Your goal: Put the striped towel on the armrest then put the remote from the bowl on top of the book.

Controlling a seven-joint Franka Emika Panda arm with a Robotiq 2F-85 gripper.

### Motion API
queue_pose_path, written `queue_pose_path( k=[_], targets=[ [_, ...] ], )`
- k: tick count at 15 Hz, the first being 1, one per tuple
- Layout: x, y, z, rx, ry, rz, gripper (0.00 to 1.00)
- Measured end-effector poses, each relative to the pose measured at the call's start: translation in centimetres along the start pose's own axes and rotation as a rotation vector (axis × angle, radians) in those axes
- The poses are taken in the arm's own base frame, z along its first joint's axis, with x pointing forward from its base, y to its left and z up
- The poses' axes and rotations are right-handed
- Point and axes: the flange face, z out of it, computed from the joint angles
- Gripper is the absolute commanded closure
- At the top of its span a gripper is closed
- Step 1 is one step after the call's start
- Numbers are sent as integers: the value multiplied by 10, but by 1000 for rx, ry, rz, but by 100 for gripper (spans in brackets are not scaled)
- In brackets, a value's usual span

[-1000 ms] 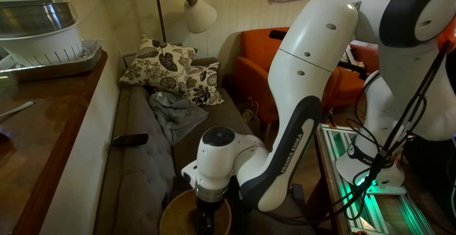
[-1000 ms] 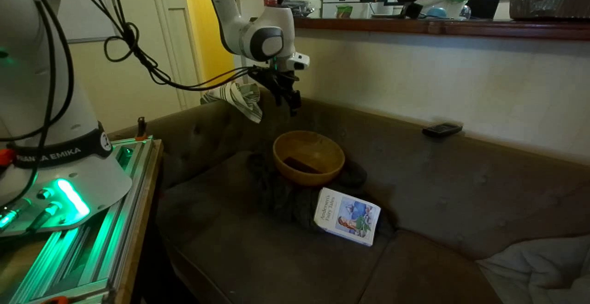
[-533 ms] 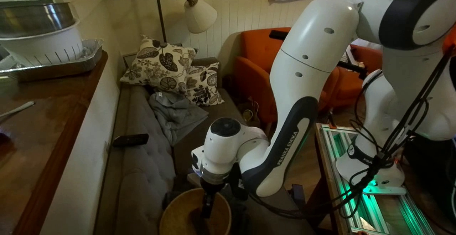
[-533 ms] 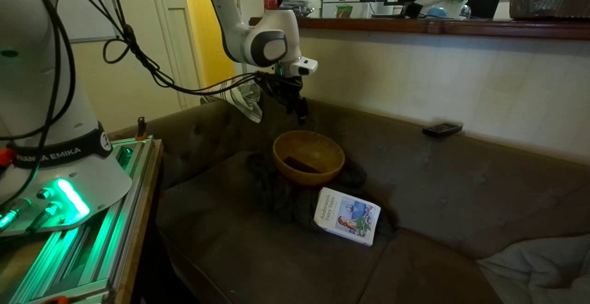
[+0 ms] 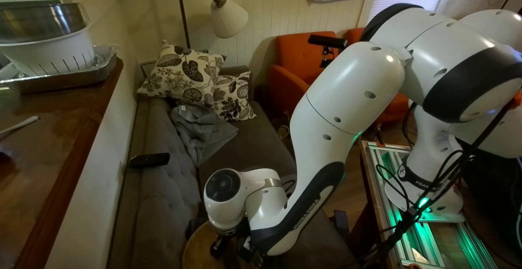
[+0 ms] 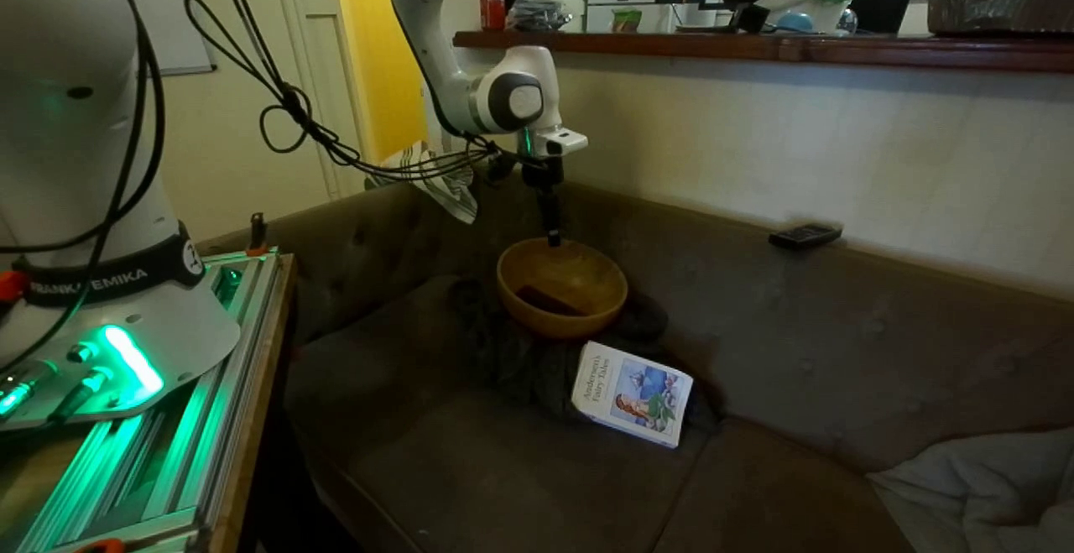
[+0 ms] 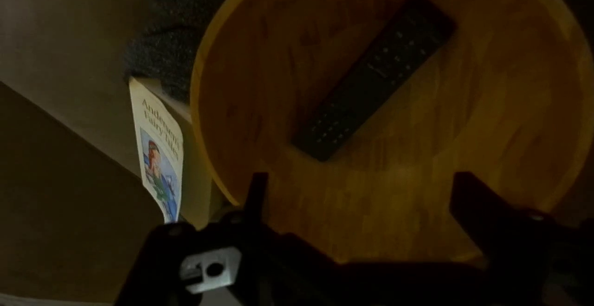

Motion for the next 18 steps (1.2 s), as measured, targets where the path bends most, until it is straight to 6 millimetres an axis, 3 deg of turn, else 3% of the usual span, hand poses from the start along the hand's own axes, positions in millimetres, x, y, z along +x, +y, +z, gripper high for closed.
queue_pose_path(
  k=[2, 5, 9, 14, 18],
  targets=[
    [-6, -4, 24, -59, -54, 77, 0],
    [-6, 9, 60, -101, -149, 185, 0],
    [10, 21, 66, -84, -187, 234, 0],
    [3, 14, 70, -56, -212, 366, 0],
    [2, 14, 87, -77, -223, 491, 0]
  ],
)
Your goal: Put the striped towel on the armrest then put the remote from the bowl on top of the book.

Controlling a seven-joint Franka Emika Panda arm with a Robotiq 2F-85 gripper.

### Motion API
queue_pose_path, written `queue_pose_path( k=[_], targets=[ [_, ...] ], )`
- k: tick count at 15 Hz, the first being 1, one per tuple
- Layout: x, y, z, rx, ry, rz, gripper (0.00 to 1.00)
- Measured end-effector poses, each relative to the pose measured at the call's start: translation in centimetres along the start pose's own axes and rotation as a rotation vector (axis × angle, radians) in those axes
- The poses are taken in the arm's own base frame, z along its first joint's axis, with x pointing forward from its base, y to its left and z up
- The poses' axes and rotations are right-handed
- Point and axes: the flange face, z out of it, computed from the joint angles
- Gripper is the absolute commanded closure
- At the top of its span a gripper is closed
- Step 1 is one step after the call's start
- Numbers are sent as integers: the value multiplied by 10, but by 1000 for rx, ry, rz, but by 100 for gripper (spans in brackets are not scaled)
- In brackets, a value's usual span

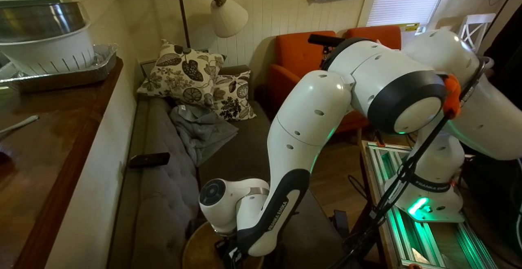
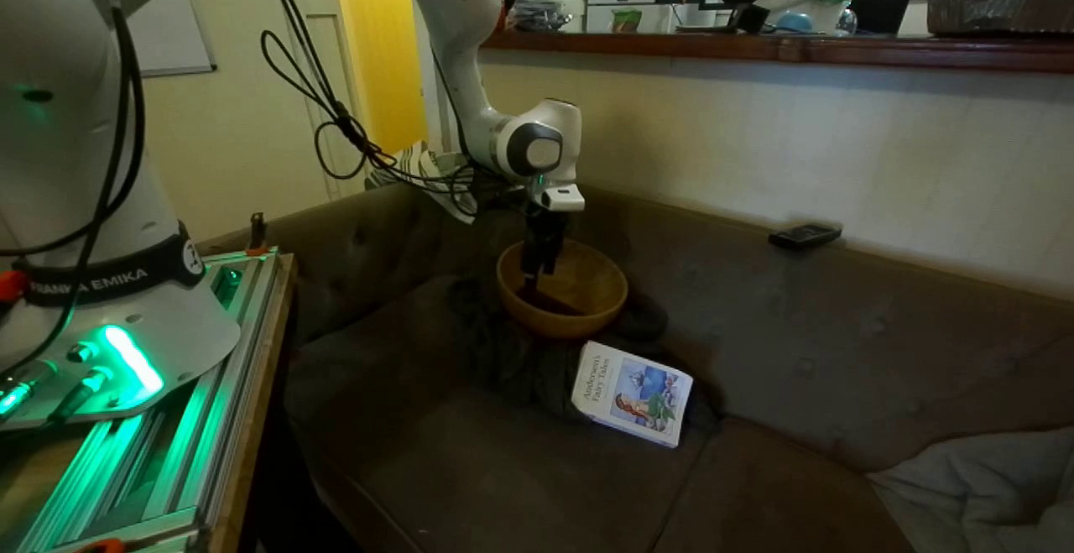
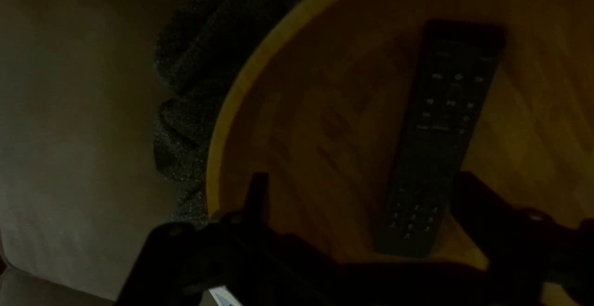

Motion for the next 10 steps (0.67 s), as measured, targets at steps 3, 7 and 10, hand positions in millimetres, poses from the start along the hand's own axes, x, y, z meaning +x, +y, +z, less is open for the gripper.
queue_pose_path(
  k=[3, 7, 10],
  targets=[
    [9, -7, 20, -8, 3, 46, 0],
    [18, -26, 52, -34, -11, 41, 0],
    [22, -44, 69, -60, -20, 30, 12]
  ],
)
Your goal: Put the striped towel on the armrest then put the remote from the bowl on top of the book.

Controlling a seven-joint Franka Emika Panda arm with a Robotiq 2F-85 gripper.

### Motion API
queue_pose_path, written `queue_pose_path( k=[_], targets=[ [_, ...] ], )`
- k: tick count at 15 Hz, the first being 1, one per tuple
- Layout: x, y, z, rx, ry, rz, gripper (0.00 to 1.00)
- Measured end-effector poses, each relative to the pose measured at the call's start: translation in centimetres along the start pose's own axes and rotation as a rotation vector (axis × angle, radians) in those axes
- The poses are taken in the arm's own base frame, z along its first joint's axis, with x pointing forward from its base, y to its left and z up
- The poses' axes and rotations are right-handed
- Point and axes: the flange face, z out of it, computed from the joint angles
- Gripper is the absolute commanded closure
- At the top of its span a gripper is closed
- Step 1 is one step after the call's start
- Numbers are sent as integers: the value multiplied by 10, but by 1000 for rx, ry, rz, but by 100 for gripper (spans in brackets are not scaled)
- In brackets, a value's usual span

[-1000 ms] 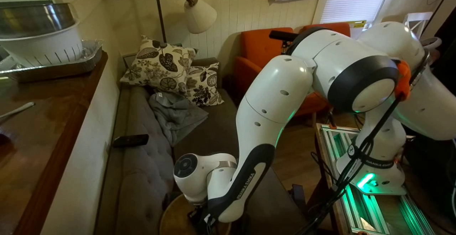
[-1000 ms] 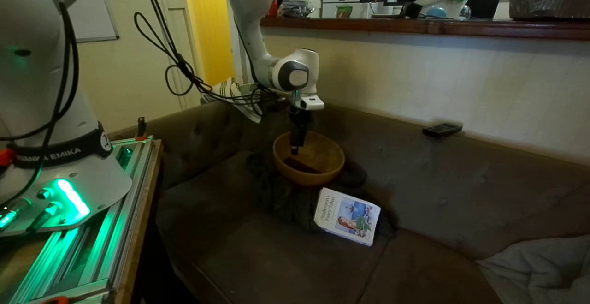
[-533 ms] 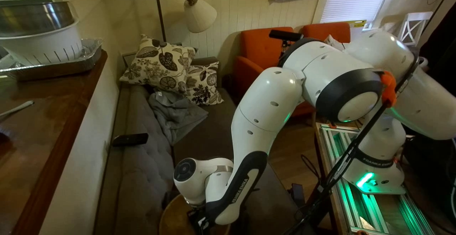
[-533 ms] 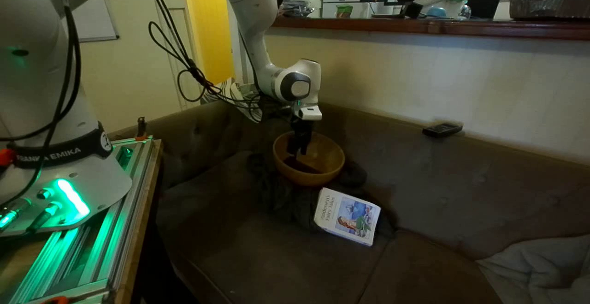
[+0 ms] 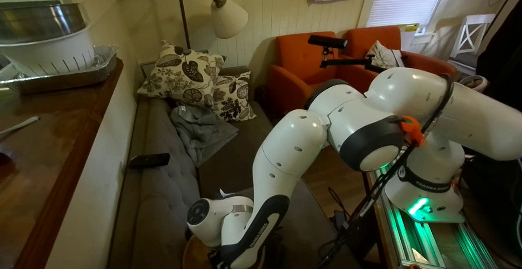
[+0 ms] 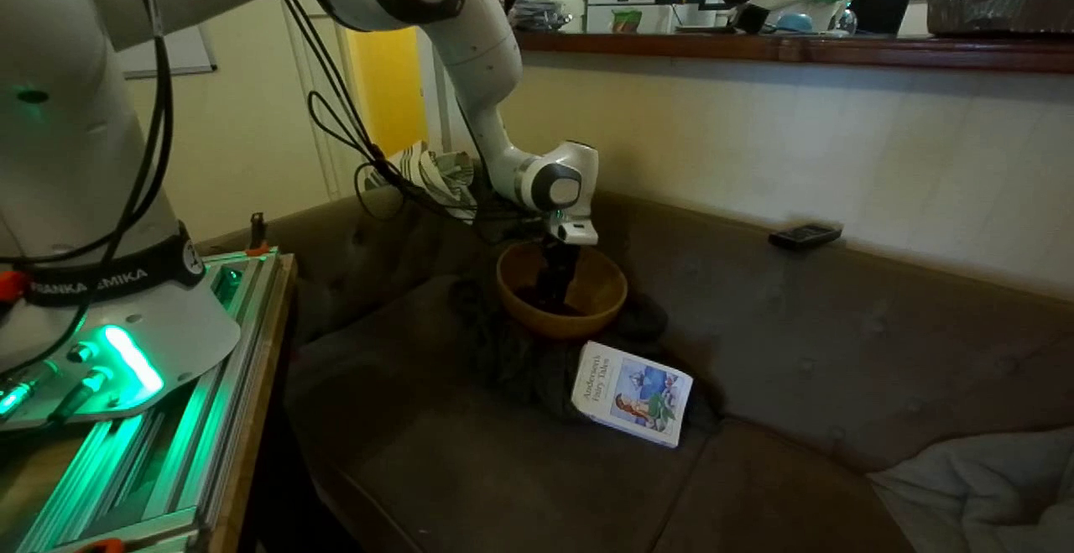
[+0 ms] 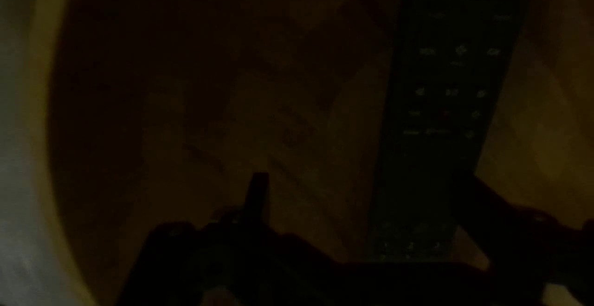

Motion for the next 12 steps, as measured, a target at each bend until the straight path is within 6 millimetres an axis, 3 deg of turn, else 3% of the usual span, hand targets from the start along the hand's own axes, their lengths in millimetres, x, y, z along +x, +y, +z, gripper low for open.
queue_pose_path(
  k=[1, 7, 8, 12],
  targets=[
    [1, -6, 2, -6, -1, -4, 26],
    [4, -30, 0, -15, 8, -25, 70],
    [4, -32, 1, -18, 8, -26, 75],
    [5, -36, 2, -42, 5, -32, 75]
  ],
)
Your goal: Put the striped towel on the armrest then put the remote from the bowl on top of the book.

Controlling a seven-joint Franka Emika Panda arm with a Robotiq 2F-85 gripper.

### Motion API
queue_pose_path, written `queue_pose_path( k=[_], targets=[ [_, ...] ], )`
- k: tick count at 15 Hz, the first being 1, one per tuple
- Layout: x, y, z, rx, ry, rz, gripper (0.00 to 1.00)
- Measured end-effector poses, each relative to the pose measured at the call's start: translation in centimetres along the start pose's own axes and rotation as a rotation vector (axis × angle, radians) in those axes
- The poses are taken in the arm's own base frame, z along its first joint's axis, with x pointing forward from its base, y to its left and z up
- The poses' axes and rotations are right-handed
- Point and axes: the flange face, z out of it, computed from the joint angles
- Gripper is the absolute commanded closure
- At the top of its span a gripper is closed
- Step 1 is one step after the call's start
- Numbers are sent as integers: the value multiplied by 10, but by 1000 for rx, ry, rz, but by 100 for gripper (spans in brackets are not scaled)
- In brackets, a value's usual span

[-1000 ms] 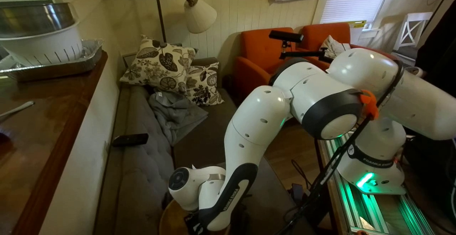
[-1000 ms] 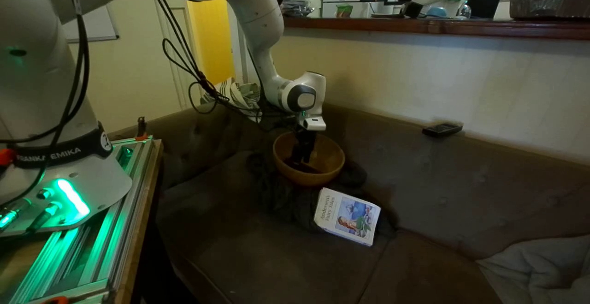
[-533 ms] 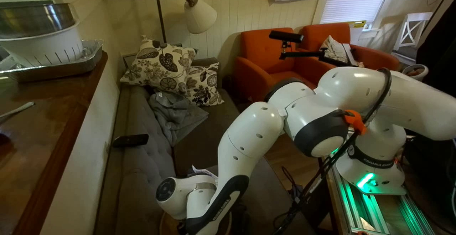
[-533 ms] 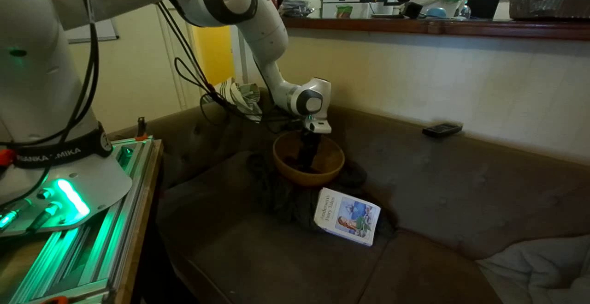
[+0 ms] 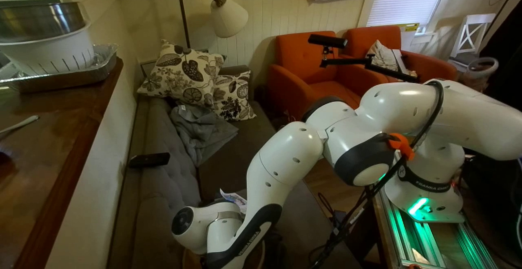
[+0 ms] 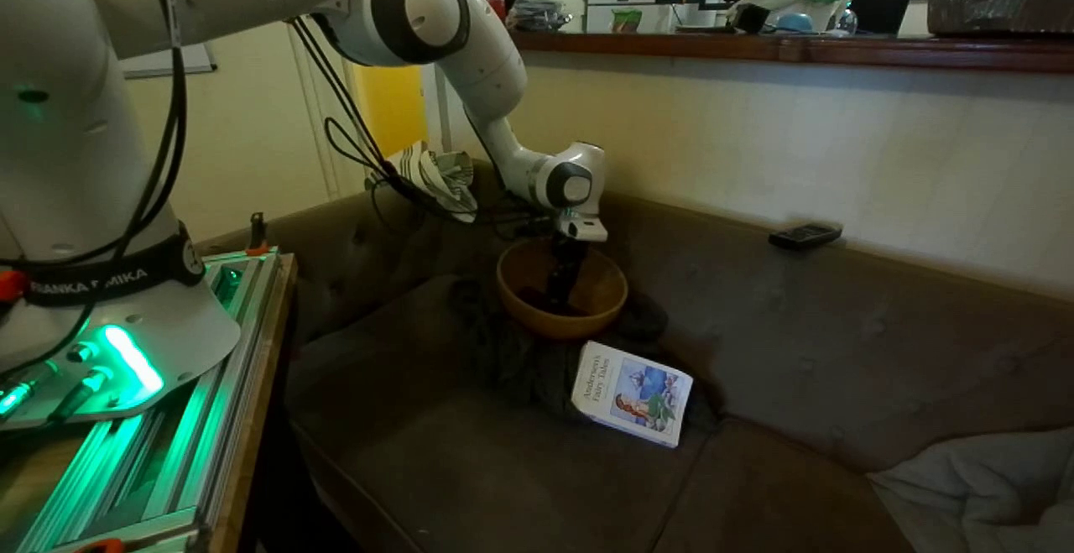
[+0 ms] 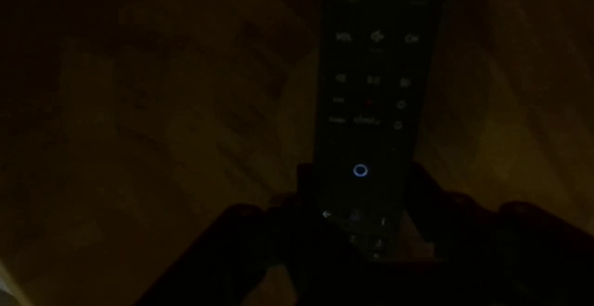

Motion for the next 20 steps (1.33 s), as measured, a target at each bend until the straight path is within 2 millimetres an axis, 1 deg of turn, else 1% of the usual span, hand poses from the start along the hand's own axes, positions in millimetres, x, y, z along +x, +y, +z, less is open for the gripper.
queue_pose_path(
  k=[2, 3, 4, 7, 9, 11, 13, 15, 18, 20],
  targets=[
    [1, -1, -4, -3, 8, -1, 75],
    [2, -1, -11, 6, 21, -1, 75],
    [4, -1, -22, 19, 39, -2, 75],
    [14, 11, -68, 57, 103, -1, 75],
    [19, 23, -95, 77, 131, 1, 75],
    [25, 40, -114, 79, 153, 13, 75],
    [36, 64, -128, 72, 187, 52, 75],
    [54, 94, -133, 68, 217, 66, 75],
    [86, 146, -128, 118, 232, -29, 75],
    [109, 188, -120, 163, 244, -112, 75]
  ],
)
